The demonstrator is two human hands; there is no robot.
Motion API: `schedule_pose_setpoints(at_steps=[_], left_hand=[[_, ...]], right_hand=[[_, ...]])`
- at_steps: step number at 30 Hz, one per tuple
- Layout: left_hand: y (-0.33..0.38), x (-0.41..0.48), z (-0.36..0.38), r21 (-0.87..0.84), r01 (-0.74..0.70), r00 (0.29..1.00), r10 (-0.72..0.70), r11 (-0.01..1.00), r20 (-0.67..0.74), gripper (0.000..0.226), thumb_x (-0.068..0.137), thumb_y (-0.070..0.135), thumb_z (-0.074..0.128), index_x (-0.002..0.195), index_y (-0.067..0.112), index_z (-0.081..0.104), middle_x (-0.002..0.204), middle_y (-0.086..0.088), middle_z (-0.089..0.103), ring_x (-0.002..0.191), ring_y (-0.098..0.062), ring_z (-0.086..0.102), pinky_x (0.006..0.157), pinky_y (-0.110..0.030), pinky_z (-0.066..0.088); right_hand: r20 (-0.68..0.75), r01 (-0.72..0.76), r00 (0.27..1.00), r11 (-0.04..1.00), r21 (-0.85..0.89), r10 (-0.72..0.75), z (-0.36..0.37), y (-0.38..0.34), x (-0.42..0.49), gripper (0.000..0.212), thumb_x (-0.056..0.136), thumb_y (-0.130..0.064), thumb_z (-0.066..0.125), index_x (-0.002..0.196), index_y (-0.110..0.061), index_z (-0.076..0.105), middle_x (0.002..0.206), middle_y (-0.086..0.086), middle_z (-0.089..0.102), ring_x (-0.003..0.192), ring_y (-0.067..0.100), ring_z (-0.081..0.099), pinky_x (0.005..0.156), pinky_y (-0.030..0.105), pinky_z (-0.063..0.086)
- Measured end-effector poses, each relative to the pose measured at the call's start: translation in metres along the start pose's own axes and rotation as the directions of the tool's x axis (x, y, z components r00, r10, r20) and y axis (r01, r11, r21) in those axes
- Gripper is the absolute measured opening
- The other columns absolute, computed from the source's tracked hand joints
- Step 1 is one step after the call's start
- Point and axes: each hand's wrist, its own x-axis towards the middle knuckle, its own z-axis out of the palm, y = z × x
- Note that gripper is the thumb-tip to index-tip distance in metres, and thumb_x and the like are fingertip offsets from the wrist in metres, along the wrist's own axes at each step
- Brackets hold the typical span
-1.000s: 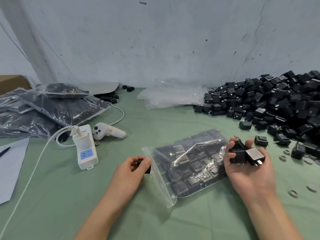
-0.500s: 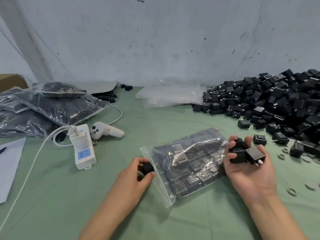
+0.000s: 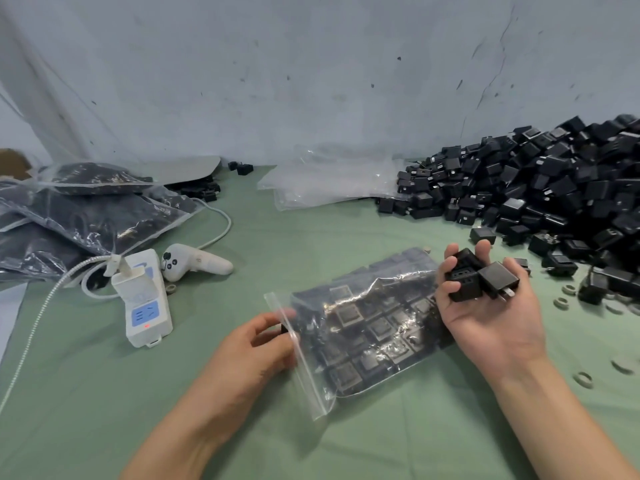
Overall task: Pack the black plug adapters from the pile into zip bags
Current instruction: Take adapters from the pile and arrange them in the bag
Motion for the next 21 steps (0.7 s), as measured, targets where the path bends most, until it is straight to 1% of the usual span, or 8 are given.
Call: schedule_pose_setpoints(at_steps=[2,5,8,11,15,17,19,21], left_hand=[[0.000,0.000,0.003,-0.071,0.003,0.999,0.001,0.997,0.046,0.037,0.072,0.010,0.080,0.108,0.014,0.074,0.106,-0.014,0.075,0.093,-0.025,0.072,0.080,-0.031,0.059],[0.000,-0.003,0.004,0.063,-0.075,0.997,0.075,0.995,0.003,0.035,0.074,0.023,0.082,0.108,0.022,0.074,0.111,-0.008,0.074,0.100,-0.023,0.072,0.085,-0.032,0.057],[-0.002,-0.005,0.006,0.124,-0.146,0.988,0.151,0.982,-0.036,0.035,0.072,0.031,0.081,0.105,0.029,0.073,0.111,-0.001,0.074,0.102,-0.016,0.071,0.084,-0.025,0.054],[-0.005,-0.005,0.014,0.130,-0.138,0.989,0.144,0.982,-0.037,0.038,0.078,0.019,0.077,0.113,0.029,0.067,0.113,0.000,0.074,0.106,-0.017,0.069,0.092,-0.034,0.051],[-0.006,-0.007,0.021,0.136,-0.143,0.989,0.137,0.980,0.052,0.047,0.087,-0.002,0.068,0.125,0.025,0.062,0.118,0.001,0.072,0.110,-0.015,0.068,0.086,-0.022,0.055],[-0.005,-0.008,0.022,0.104,-0.144,0.989,0.138,0.984,0.058,0.046,0.088,-0.005,0.065,0.127,0.020,0.062,0.119,-0.001,0.072,0.111,-0.015,0.068,0.091,-0.024,0.055],[-0.004,-0.008,0.021,0.009,-0.117,0.991,0.118,0.993,-0.058,0.036,0.091,-0.006,0.057,0.118,0.016,0.067,0.111,-0.008,0.074,0.101,-0.017,0.071,0.086,-0.029,0.058],[0.001,-0.009,0.020,-0.161,-0.067,0.980,0.035,0.985,-0.195,0.027,0.095,-0.005,0.050,0.107,0.009,0.070,0.101,-0.015,0.075,0.085,-0.019,0.074,0.074,-0.028,0.061]], right_hand=[[0.003,0.003,1.000,1.000,-0.003,-0.003,0.000,-0.002,0.002,0.033,0.100,-0.044,0.044,0.100,-0.027,0.072,0.116,0.004,0.066,0.089,0.016,0.065,0.066,0.021,0.050],[0.005,-0.002,1.000,1.000,-0.011,0.002,0.000,-0.005,0.002,0.034,0.101,-0.044,0.043,0.099,-0.027,0.072,0.116,0.004,0.066,0.089,0.016,0.065,0.066,0.021,0.050],[0.006,-0.009,1.000,1.000,-0.004,0.009,0.000,-0.004,0.002,0.033,0.100,-0.044,0.043,0.100,-0.027,0.071,0.116,0.004,0.066,0.089,0.016,0.065,0.066,0.021,0.050],[0.006,-0.011,1.000,1.000,-0.008,0.011,0.000,-0.003,0.001,0.032,0.100,-0.044,0.044,0.100,-0.027,0.071,0.116,0.004,0.066,0.088,0.017,0.065,0.066,0.022,0.050],[0.001,-0.017,1.000,1.000,-0.022,0.017,0.000,-0.002,0.001,0.033,0.100,-0.045,0.044,0.101,-0.027,0.072,0.117,0.004,0.066,0.089,0.017,0.065,0.066,0.022,0.050],[-0.001,-0.019,1.000,1.000,-0.017,0.019,0.000,-0.002,0.001,0.033,0.100,-0.045,0.045,0.101,-0.026,0.072,0.116,0.004,0.066,0.089,0.017,0.065,0.065,0.023,0.051],[-0.003,-0.021,1.000,1.000,-0.016,0.021,0.000,-0.003,0.001,0.033,0.100,-0.045,0.045,0.101,-0.026,0.072,0.116,0.005,0.066,0.088,0.017,0.065,0.065,0.022,0.051],[-0.003,-0.023,1.000,1.000,-0.014,0.023,0.000,-0.003,0.001,0.033,0.100,-0.044,0.044,0.101,-0.026,0.072,0.117,0.005,0.066,0.088,0.017,0.065,0.066,0.022,0.050]])
